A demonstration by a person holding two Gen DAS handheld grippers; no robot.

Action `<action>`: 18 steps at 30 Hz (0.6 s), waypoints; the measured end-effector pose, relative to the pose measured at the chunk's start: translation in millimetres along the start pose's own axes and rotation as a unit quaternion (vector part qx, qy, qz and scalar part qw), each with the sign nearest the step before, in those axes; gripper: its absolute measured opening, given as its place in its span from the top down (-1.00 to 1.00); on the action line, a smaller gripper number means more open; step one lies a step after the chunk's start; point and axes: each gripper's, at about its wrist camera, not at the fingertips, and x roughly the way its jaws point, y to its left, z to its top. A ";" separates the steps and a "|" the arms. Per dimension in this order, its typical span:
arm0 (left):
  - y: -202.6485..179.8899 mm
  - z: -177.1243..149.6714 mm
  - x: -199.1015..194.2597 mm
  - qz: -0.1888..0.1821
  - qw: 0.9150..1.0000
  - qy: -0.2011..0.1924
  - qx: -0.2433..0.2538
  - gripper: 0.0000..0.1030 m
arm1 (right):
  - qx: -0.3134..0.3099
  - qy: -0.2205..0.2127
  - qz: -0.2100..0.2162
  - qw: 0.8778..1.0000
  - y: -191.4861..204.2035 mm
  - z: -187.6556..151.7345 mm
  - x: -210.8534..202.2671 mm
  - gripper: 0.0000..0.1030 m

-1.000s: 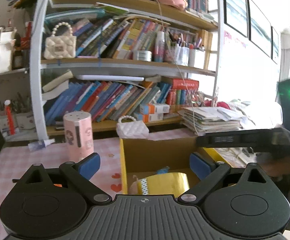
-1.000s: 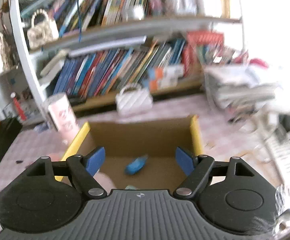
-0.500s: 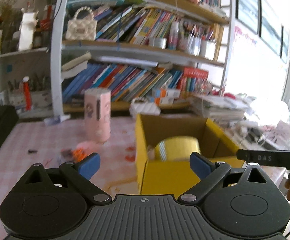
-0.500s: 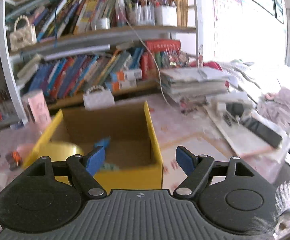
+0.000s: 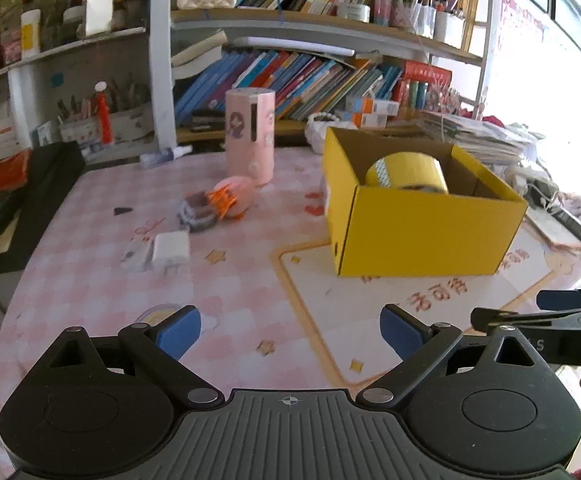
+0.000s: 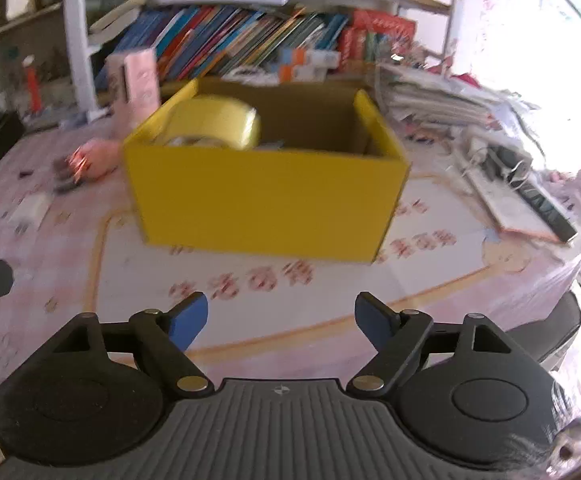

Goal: Organize objects
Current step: 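Withdraw both grippers from the box back over the table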

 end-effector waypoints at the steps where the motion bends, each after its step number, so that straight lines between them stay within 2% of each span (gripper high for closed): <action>1: 1.8 -1.9 -2.4 0.001 1.000 0.002 0.000 -0.90 | -0.004 0.003 0.003 1.000 5.0 -3.1 -1.7 -0.58; 18: 25.3 -28.9 -30.9 0.002 1.000 0.018 0.003 -0.90 | -0.023 0.035 0.027 0.999 45.5 -35.6 -22.6 -0.66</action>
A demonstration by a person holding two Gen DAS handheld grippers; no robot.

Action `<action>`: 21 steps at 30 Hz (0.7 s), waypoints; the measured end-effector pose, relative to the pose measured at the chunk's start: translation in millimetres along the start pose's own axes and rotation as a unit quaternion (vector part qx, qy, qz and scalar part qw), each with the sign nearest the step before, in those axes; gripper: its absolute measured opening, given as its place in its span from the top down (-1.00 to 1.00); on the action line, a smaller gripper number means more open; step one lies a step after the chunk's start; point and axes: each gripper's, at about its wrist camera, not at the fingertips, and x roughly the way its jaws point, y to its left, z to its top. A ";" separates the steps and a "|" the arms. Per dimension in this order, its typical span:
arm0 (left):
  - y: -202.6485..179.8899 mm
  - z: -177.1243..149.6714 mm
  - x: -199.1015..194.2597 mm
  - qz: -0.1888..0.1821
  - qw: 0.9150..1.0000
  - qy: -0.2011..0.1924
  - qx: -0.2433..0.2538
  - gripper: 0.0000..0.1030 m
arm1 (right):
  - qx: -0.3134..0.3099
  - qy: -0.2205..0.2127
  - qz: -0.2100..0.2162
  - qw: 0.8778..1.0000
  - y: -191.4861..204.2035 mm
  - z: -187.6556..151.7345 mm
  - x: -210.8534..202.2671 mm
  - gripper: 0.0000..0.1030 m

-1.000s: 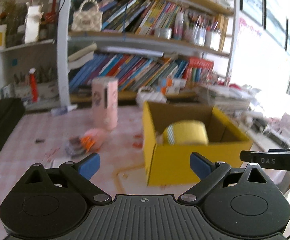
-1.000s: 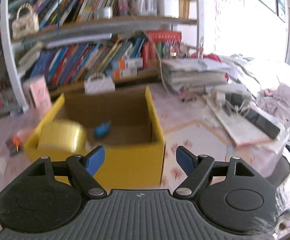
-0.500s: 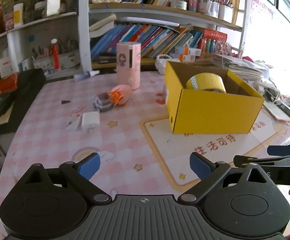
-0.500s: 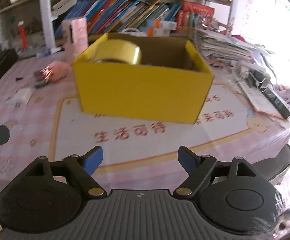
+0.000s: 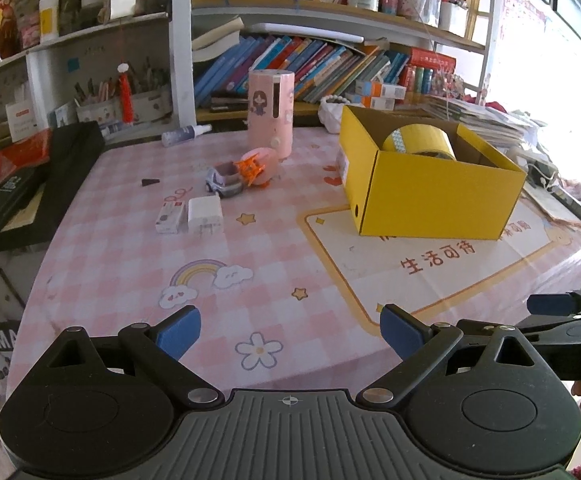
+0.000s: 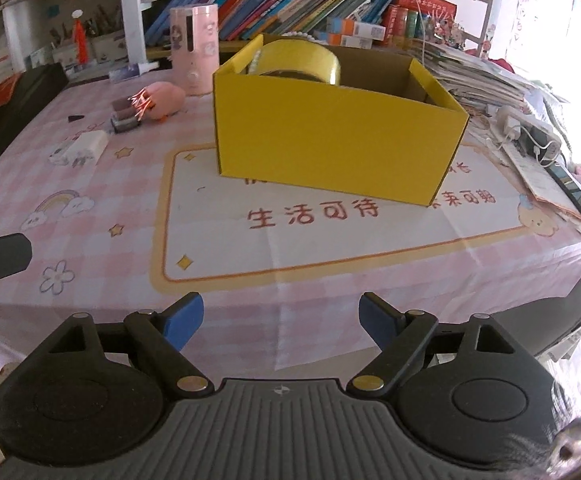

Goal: Organize objects
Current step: 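Withdraw both grippers from the box back over the table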

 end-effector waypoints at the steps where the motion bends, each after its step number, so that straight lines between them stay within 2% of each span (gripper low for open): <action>1: 1.0 -0.8 -1.6 0.000 1.000 -0.001 0.001 -0.90 | 0.001 0.000 0.000 1.000 1.3 -1.2 -1.3 -0.66; 21: 25.6 -12.7 -23.7 0.017 1.000 -0.017 -0.018 -0.90 | -0.031 -0.015 0.019 0.999 34.8 -5.8 -16.7 -0.68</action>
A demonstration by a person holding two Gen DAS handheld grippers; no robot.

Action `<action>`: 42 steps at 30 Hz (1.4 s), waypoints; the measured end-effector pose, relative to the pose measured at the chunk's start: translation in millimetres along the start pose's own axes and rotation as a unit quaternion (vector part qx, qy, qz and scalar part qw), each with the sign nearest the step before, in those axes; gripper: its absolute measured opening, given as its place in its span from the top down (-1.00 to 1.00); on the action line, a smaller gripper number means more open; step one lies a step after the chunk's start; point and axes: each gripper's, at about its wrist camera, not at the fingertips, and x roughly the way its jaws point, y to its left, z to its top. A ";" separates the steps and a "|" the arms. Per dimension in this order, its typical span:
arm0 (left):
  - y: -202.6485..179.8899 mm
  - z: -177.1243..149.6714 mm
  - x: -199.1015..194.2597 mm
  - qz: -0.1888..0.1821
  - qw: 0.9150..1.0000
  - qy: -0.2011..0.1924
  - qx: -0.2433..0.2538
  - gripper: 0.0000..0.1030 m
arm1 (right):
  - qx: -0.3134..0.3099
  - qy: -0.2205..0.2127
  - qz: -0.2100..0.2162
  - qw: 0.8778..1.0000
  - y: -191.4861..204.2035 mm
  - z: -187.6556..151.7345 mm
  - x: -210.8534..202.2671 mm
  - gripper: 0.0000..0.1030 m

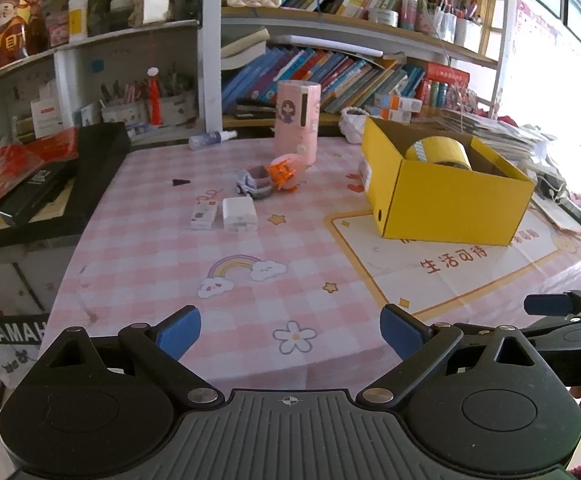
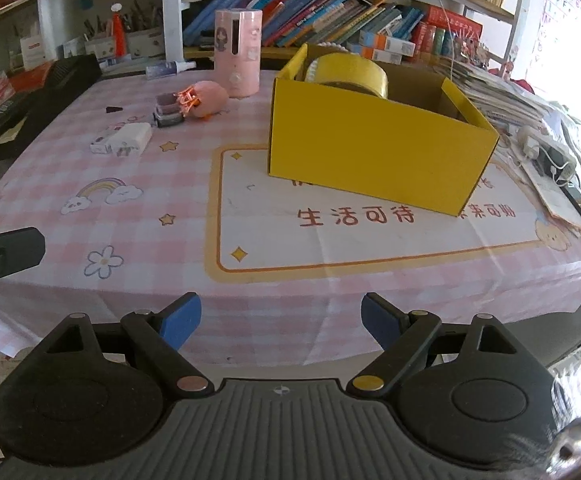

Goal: Organize objects
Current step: 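Withdraw both grippers from the box back over the table, then move the left gripper to the white charger while the right gripper approaches the pink plush chick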

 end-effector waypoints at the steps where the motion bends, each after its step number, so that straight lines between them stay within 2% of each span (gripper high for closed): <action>1: 1.4 -0.2 -0.8 0.001 1.000 -0.001 -0.001 -0.90 | 0.000 -0.002 0.001 1.000 0.9 0.7 -0.6 -0.68; 27: 23.7 -3.9 -14.6 0.018 1.000 -0.015 -0.011 -0.90 | -0.012 -0.019 0.016 1.000 26.0 7.5 -8.0 -0.71; 42: 32.4 3.9 1.9 0.025 1.000 -0.009 -0.016 -0.94 | -0.037 -0.026 0.039 0.998 41.4 26.2 8.1 -0.74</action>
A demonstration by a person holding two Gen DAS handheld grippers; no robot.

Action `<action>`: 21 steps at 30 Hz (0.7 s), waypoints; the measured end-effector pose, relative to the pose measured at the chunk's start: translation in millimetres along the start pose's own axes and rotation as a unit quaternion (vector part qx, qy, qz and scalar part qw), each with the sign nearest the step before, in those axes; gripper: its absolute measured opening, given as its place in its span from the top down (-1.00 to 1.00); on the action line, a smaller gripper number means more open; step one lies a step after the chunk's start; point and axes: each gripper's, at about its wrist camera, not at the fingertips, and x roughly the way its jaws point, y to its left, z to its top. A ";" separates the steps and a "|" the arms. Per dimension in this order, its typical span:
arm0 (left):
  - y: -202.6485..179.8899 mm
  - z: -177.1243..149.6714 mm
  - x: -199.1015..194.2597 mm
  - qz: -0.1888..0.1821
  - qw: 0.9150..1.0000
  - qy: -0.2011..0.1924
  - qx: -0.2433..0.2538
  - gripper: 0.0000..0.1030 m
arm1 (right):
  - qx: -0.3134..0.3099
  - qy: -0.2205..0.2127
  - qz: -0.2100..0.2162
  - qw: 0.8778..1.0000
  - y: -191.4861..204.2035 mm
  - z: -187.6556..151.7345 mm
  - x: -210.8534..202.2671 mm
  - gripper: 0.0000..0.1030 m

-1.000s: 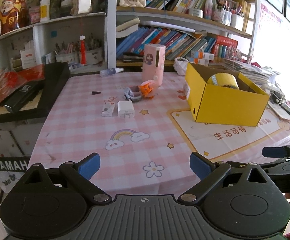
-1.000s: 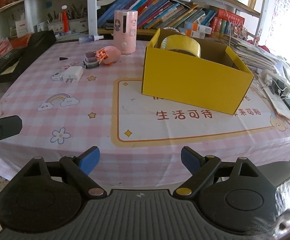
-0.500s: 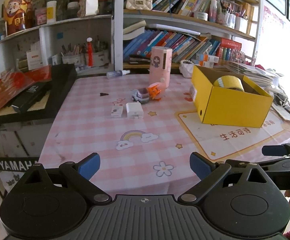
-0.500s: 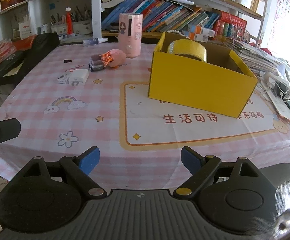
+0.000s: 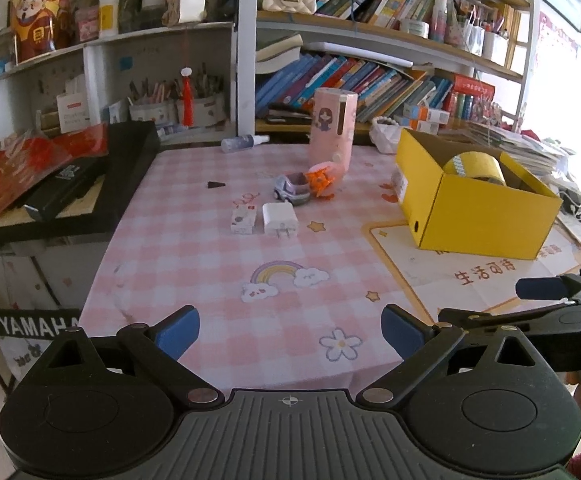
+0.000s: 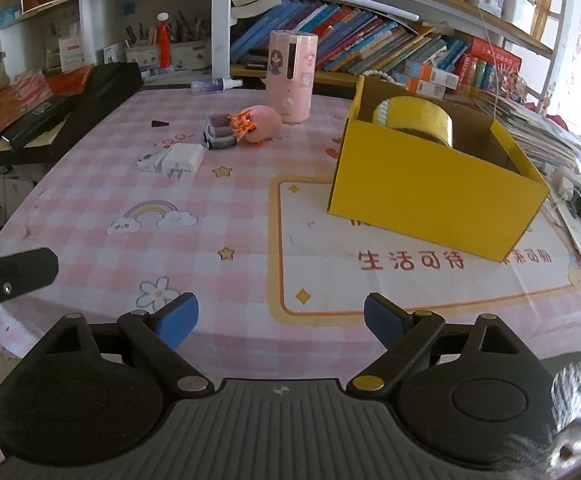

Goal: Organize objects
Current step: 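Move the left gripper to the white charger while the right gripper approaches the pink plush chick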

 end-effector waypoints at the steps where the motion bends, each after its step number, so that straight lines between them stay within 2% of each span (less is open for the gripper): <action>1: 0.9 1.8 1.5 0.002 1.000 -0.001 -0.001 -0.96 | -0.001 0.001 0.003 1.000 0.4 2.6 3.6 -0.74; 21: 16.5 38.7 62.2 0.029 0.999 0.013 -0.026 -1.00 | -0.027 -0.011 0.050 0.998 5.4 70.2 71.3 -0.69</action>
